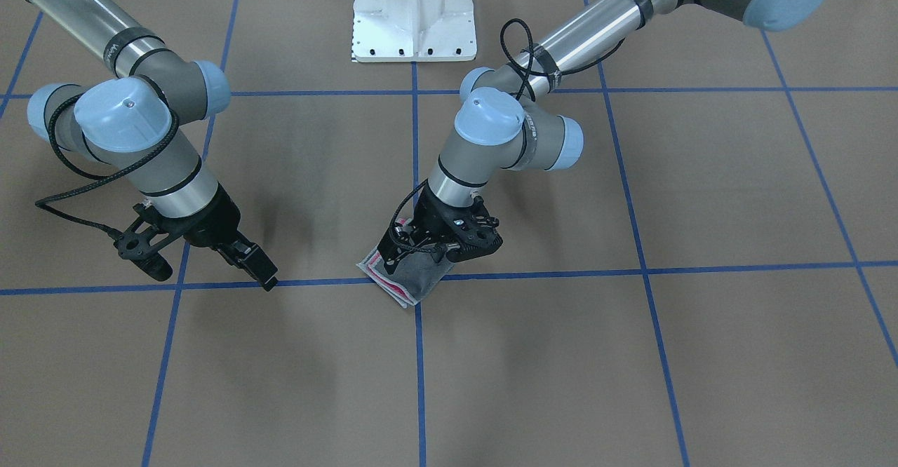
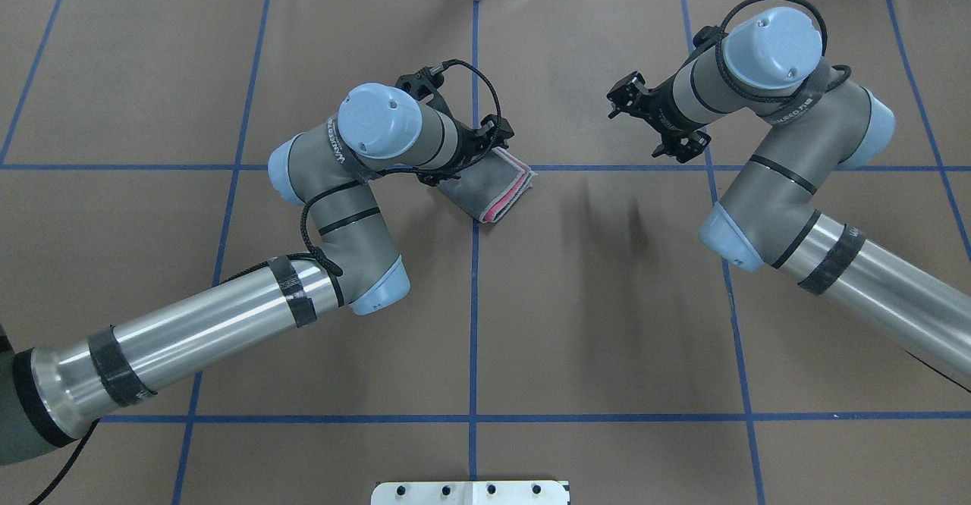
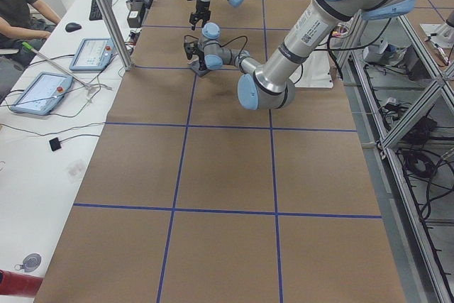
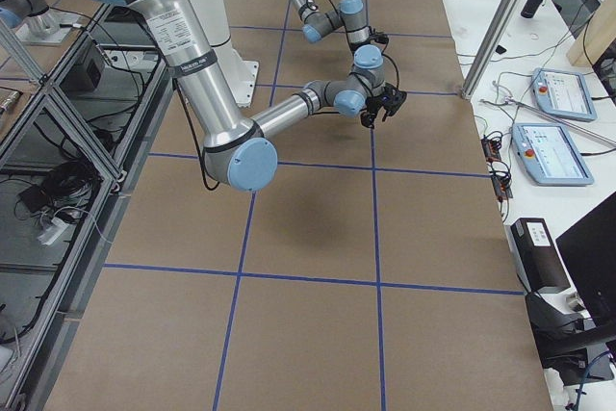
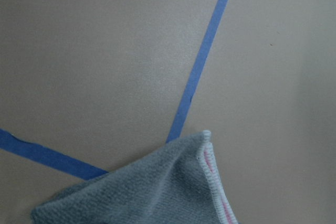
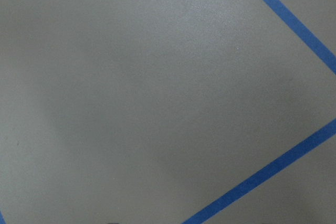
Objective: Fold towel twice with both arms
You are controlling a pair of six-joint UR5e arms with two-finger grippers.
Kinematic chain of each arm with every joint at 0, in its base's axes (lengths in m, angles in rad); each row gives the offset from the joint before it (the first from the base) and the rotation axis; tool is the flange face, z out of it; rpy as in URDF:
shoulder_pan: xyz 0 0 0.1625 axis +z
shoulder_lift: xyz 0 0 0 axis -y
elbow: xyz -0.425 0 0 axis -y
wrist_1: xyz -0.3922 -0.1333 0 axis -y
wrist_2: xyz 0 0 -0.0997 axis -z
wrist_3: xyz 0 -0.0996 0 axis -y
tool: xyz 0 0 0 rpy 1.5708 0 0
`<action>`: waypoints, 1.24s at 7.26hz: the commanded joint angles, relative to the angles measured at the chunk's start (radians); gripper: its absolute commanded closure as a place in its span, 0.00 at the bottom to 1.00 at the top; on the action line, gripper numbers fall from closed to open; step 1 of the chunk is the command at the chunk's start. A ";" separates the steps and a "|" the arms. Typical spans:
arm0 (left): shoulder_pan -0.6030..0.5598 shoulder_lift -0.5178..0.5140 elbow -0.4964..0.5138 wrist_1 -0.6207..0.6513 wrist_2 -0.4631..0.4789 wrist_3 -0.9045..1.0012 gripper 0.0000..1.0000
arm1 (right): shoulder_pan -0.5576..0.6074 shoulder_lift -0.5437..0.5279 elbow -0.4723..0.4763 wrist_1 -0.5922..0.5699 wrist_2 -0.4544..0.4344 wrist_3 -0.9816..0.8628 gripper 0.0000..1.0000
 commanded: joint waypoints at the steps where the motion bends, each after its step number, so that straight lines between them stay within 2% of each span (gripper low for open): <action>1: -0.054 0.036 -0.118 0.046 -0.100 0.001 0.00 | 0.054 -0.022 0.006 0.003 0.070 -0.014 0.01; 3: -0.177 0.248 -0.437 0.222 -0.243 0.056 0.00 | 0.142 -0.077 0.038 0.001 0.150 -0.124 0.01; 5: -0.245 0.517 -0.743 0.447 -0.277 0.387 0.00 | 0.240 -0.155 0.057 0.001 0.227 -0.329 0.01; 6: -0.298 0.630 -0.838 0.550 -0.277 0.608 0.00 | 0.287 -0.220 0.080 -0.002 0.249 -0.476 0.01; 7: -0.359 0.736 -0.889 0.599 -0.280 0.812 0.00 | 0.345 -0.270 0.080 -0.002 0.282 -0.664 0.01; 9: -0.494 0.930 -0.906 0.603 -0.338 1.194 0.00 | 0.465 -0.361 0.069 -0.029 0.328 -1.045 0.01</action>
